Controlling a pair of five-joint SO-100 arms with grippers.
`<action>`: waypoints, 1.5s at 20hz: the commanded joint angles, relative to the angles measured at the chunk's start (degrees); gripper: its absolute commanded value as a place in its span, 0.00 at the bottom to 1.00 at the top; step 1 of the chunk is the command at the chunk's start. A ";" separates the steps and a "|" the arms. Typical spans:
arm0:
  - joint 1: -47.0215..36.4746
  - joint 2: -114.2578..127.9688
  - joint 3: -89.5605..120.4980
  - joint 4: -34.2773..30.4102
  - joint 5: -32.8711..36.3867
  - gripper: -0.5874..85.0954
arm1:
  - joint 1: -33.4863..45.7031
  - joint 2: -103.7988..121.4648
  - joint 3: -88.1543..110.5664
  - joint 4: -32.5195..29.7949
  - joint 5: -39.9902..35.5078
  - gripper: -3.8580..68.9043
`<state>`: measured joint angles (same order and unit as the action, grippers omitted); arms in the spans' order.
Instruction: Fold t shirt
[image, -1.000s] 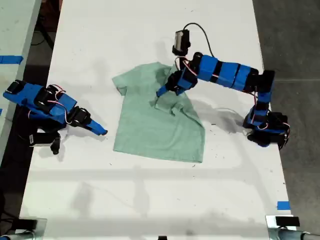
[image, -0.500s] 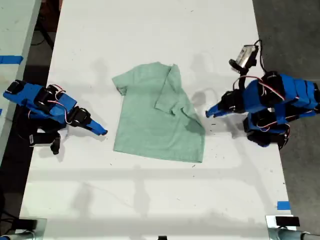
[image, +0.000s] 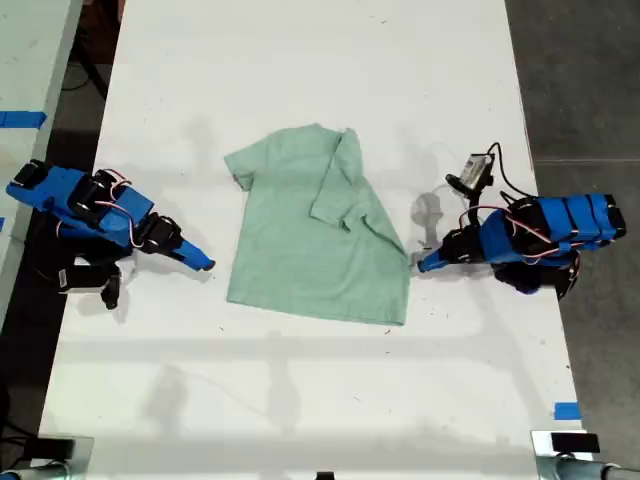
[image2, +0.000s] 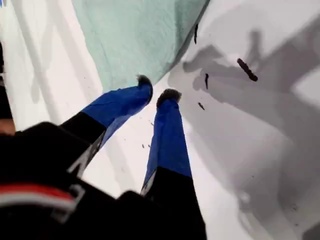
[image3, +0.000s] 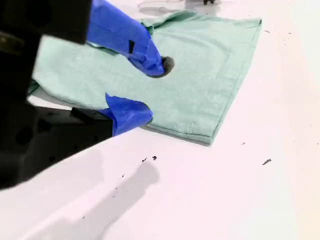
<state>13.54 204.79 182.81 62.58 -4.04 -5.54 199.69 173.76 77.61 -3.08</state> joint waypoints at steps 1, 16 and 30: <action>0.26 0.53 0.88 0.09 0.26 0.14 | -0.09 0.70 3.25 0.97 -12.30 0.21; 0.26 0.53 0.88 0.09 0.26 0.14 | -1.41 0.79 3.34 0.88 -46.49 0.18; 0.26 0.53 0.88 0.09 0.26 0.14 | -1.41 0.79 3.34 0.88 -46.49 0.18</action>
<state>13.54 204.79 182.81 62.58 -4.04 -6.42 199.86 174.02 78.40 -48.69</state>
